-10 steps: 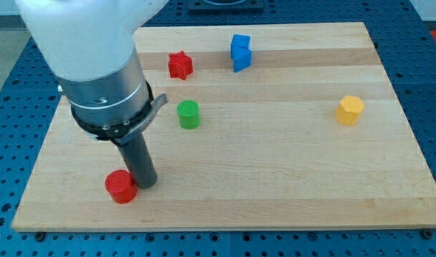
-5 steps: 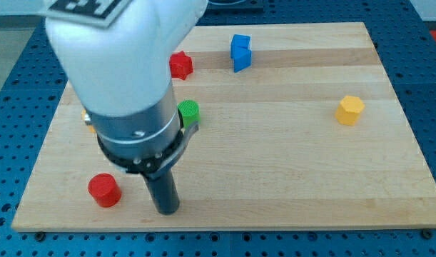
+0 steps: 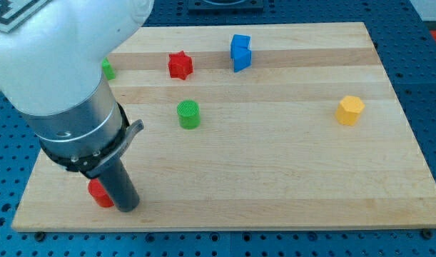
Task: Push the red star to the right of the red circle
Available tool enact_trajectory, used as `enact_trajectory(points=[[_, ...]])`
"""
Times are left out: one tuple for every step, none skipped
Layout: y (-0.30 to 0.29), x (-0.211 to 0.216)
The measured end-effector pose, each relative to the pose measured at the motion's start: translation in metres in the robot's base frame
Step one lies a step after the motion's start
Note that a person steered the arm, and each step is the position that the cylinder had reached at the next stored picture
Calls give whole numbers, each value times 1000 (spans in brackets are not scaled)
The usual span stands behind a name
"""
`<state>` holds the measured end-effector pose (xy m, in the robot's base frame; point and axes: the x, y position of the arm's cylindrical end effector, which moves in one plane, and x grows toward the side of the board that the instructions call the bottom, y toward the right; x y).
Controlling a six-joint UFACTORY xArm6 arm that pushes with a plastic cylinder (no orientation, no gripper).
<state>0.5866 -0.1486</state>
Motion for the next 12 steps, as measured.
enact_trajectory(points=[[-13,-19],[-41,-20],[-41,-20],[9,-34],[27,-39],[27,-73],[27,-147],[27,-229],[27,-272],[27,-272],[21,-294],[7,-330]])
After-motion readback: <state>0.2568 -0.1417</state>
